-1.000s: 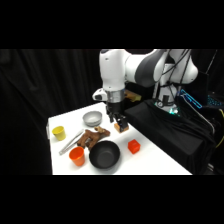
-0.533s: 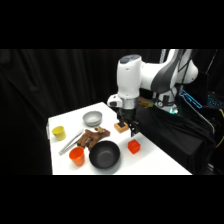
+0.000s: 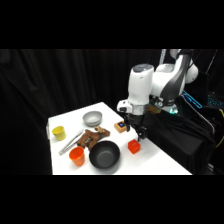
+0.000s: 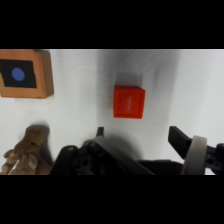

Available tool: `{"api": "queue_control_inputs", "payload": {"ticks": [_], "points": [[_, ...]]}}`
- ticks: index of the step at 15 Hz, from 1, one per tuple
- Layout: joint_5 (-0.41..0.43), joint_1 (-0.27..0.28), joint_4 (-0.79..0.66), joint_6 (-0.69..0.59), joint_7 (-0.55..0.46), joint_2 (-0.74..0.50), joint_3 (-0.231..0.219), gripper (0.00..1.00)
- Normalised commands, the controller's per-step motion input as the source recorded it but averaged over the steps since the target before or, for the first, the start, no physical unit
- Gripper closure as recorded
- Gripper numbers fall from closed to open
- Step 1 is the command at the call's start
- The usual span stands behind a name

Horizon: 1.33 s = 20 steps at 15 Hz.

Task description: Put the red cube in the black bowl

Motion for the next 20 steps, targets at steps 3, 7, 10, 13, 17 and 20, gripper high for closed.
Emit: {"api": "queue_control_inputs", "payload": {"ticks": [3,7,10,13,17,20], "points": [[-0.195,0.046,-0.15,0.39,0.27,0.08,-0.015,0.0],[-0.241,0.1,-0.06,0.37,0.3,0.2,-0.094,0.0],[-0.218,0.191,0.04,0.4,0.3,0.28,-0.235,0.0],[-0.183,0.303,0.07,0.32,0.28,0.24,-0.342,0.0],[0.023,0.285,0.09,0.26,0.13,0.22,-0.238,0.0],[0.155,0.259,0.1,0.2,0.03,0.19,-0.146,0.0]]}}
